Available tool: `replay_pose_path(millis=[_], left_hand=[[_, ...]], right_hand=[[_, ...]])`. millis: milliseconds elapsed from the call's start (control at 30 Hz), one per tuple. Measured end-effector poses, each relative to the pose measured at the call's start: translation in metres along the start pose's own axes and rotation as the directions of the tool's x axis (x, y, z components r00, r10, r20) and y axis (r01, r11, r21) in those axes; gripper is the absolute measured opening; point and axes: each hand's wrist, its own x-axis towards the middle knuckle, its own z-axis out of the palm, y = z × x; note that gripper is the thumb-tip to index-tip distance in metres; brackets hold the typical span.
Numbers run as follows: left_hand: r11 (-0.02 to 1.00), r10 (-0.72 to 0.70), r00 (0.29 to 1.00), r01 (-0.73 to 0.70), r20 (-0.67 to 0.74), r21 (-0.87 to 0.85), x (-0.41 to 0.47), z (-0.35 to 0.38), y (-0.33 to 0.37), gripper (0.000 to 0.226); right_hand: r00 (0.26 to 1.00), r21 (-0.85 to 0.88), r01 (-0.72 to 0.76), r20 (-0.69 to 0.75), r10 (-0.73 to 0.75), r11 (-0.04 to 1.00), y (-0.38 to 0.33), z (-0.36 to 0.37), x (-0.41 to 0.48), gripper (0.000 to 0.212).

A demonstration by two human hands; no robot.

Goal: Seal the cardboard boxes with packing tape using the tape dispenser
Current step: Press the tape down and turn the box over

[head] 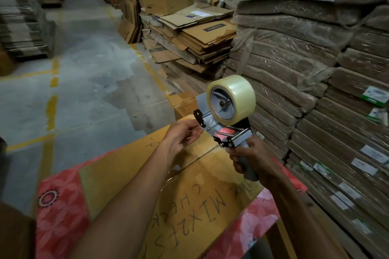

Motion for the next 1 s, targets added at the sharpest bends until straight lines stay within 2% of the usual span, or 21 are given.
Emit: replay_pose_path(millis=[133, 300, 433, 567, 667, 733, 800, 900, 1000], left_hand=[[0.970, 0.081, 0.994, -0.063, -0.066, 0.236, 0.017, 0.013, 0.011, 0.016], [0.942, 0.136, 0.983, -0.091, -0.120, 0.324, 0.041, 0.017, 0.023, 0.013], [0.884, 0.199, 0.976, -0.142, -0.085, 0.445, 0.057, 0.015, 0.029, 0.012], [0.860, 0.252, 0.946, -0.123, -0.203, 0.495, 0.080, 0.028, 0.017, 0.015], [0.862, 0.296, 0.912, -0.127, -0.284, 0.491, 0.096, 0.025, 0.019, 0.016], [0.820, 0.370, 0.877, -0.154, -0.306, 0.552, 0.107, 0.020, 0.021, 0.017], [0.762, 0.429, 0.855, -0.170, -0.292, 0.624, 0.114, 0.019, 0.023, 0.021], [0.696, 0.491, 0.830, -0.192, -0.264, 0.692, 0.124, 0.016, 0.021, 0.029], [0.709, 0.492, 0.821, -0.186, -0.288, 0.680, 0.130, 0.008, 0.018, 0.036]], right_hand=[[0.993, -0.072, -0.045, -0.114, 0.036, 0.996, 0.005, -0.003, 0.003, 0.022], [0.987, -0.108, -0.085, -0.145, 0.069, 0.991, 0.014, -0.022, -0.001, 0.007], [0.979, -0.114, -0.127, -0.176, 0.106, 0.985, 0.033, -0.032, -0.011, 0.005], [0.955, -0.008, -0.165, -0.251, 0.158, 0.986, 0.051, -0.034, -0.007, 0.011], [0.954, 0.028, -0.183, -0.235, 0.184, 0.983, 0.049, -0.042, -0.006, 0.022], [0.959, 0.008, -0.185, -0.217, 0.182, 0.983, 0.047, -0.044, -0.006, 0.018], [0.965, -0.053, -0.181, -0.203, 0.167, 0.982, 0.047, -0.043, -0.002, 0.015], [0.967, -0.089, -0.181, -0.198, 0.161, 0.979, 0.046, -0.039, 0.010, 0.021], [0.968, -0.039, -0.192, -0.173, 0.183, 0.981, 0.041, -0.033, 0.022, 0.016]])
